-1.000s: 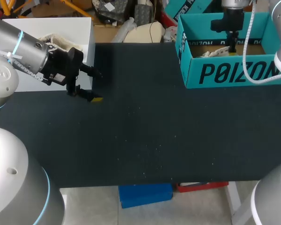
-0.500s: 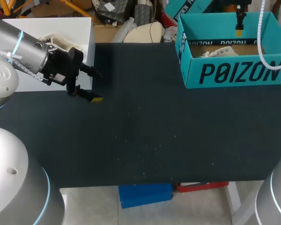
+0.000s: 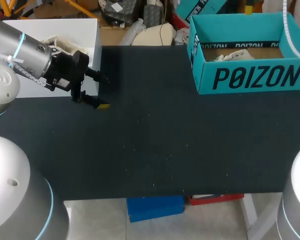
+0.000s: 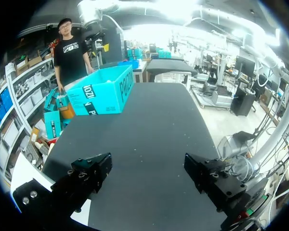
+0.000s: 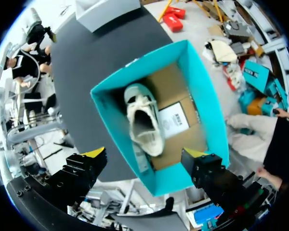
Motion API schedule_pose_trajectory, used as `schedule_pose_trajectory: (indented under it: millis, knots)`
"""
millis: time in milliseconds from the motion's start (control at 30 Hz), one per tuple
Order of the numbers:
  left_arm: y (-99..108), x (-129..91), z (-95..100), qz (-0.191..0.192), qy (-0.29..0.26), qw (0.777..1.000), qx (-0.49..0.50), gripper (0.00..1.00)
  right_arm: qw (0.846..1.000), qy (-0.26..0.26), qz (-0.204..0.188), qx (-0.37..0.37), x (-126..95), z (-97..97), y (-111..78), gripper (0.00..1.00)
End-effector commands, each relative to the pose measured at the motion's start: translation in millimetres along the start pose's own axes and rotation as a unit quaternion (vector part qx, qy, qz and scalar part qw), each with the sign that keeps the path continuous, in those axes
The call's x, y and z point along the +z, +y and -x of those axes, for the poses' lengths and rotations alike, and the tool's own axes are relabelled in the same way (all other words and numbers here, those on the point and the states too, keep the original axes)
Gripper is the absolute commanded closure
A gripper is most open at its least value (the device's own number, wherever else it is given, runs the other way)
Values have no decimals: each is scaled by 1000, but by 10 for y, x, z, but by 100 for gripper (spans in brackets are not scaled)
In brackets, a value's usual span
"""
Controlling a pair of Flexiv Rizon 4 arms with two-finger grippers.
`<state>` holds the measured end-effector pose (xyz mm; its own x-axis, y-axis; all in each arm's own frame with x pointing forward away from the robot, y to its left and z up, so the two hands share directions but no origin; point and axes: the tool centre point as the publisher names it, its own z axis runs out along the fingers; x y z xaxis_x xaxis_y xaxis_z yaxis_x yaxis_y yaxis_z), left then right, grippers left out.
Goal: Take the shoe out of the shoebox, open the shoe tongue, remove and reinsert the insole, then place the shoe into the shoebox
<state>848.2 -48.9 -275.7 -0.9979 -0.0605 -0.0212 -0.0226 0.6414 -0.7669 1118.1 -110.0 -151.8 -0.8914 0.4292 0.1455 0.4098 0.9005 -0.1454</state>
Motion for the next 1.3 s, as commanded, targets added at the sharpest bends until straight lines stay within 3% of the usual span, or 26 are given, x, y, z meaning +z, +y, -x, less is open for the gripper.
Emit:
schedule_pose_trajectory:
  millis: [33,267,633,900,1300]
  knots:
    - [-4,10,-5,2,-2,1000,0,0,960,-279,5,6,-127,-971,78,0]
    - [-4,10,-5,2,-2,1000,0,0,950,-312,0,19,-34,-1389,249,0]
    - [-4,10,-5,2,-2,1000,0,0,941,-336,-10,42,269,-1818,403,0]
    - [-4,10,-5,2,-2,1000,0,0,943,-326,2,63,527,-1975,480,0]
    - [-4,10,-5,2,-2,1000,0,0,966,-247,36,63,861,-2089,561,0]
